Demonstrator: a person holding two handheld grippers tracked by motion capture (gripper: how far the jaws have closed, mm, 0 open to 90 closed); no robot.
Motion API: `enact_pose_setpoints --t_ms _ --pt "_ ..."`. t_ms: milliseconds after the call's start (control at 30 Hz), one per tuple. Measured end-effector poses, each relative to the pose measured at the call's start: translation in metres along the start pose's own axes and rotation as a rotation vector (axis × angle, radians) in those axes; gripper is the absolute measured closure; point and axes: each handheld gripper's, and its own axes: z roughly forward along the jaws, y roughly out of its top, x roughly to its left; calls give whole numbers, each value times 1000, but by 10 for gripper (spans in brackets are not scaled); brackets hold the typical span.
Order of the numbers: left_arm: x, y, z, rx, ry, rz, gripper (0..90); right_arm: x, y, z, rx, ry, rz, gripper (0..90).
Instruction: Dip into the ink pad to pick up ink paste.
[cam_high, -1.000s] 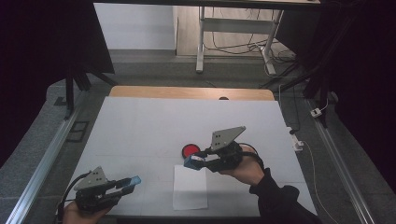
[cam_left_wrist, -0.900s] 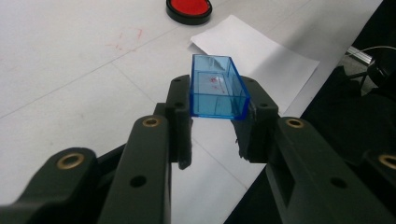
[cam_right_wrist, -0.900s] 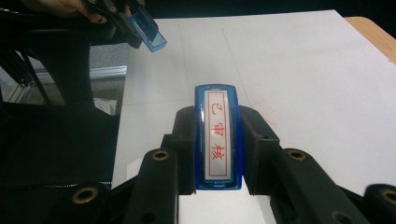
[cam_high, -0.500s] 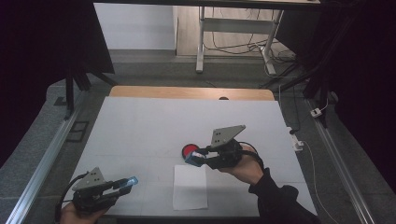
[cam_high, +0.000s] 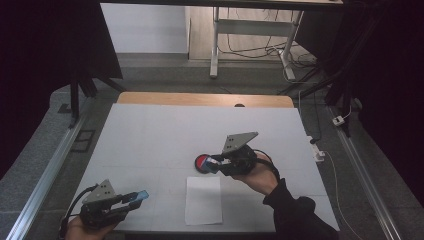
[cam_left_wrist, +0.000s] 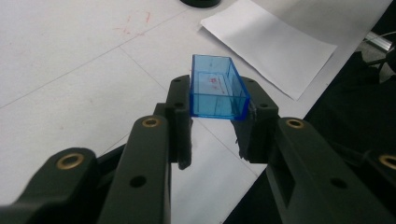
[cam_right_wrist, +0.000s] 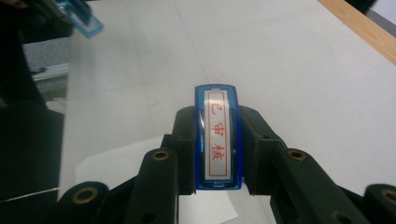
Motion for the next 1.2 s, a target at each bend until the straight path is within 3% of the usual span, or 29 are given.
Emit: enact_pose_setpoints --t_ms 167,667,1200 --pt "2 -1 -1 -9 -2 -20 688 -7 -2 10 15 -21 38 702" --pt "3 0 0 2 -2 -26 689 -26 -6 38 88 -92 122 702" --pt "4 -1 0 -2 -3 -40 689 -41 -14 66 158 -131 145 703"
